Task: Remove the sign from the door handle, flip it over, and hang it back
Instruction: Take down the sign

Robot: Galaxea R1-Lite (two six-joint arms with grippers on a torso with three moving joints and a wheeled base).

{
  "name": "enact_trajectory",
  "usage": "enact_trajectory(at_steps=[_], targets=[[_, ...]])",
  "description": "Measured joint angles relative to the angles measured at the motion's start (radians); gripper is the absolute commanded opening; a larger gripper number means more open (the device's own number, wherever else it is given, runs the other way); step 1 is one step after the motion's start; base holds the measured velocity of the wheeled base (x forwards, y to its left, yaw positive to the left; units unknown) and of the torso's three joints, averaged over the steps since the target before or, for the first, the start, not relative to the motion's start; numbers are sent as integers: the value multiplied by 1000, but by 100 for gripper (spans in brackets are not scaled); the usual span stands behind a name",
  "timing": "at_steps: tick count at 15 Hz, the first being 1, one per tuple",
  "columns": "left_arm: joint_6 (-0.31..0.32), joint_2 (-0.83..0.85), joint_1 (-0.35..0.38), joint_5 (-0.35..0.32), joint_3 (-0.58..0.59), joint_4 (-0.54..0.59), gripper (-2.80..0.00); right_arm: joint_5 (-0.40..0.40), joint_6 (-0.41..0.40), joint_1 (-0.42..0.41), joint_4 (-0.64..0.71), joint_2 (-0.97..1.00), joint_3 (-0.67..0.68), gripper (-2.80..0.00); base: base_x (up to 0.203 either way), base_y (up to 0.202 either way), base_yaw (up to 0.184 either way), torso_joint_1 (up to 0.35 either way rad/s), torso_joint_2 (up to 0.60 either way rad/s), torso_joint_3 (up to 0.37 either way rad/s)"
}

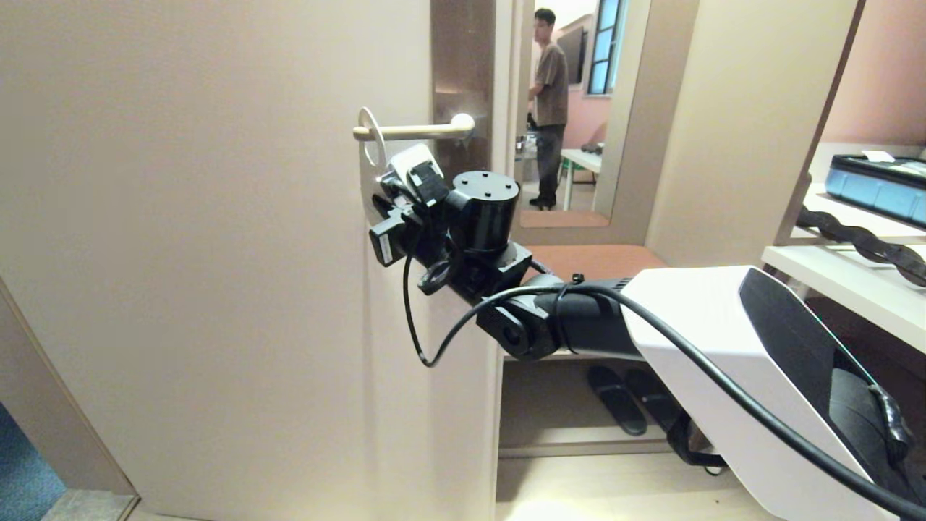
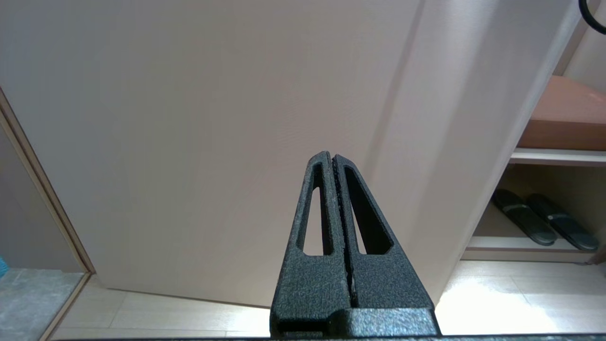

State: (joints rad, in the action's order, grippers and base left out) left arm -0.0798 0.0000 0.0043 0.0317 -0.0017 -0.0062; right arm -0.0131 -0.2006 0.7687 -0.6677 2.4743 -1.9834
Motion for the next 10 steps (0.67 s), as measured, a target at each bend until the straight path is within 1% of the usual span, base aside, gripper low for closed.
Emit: enact_trajectory(at_steps=[2,5,10], targets=[[0,0,0,0,0,0,-280,30,0,-1,1,2,0,-280,0,0,0,0,0,0],[0,0,0,0,0,0,-280,36,1,-1,6,9,0,-280,0,0,0,0,0,0],[0,0,0,0,0,0,-280,39,1,-35,8,13,-4,-280,0,0,0,0,0,0]])
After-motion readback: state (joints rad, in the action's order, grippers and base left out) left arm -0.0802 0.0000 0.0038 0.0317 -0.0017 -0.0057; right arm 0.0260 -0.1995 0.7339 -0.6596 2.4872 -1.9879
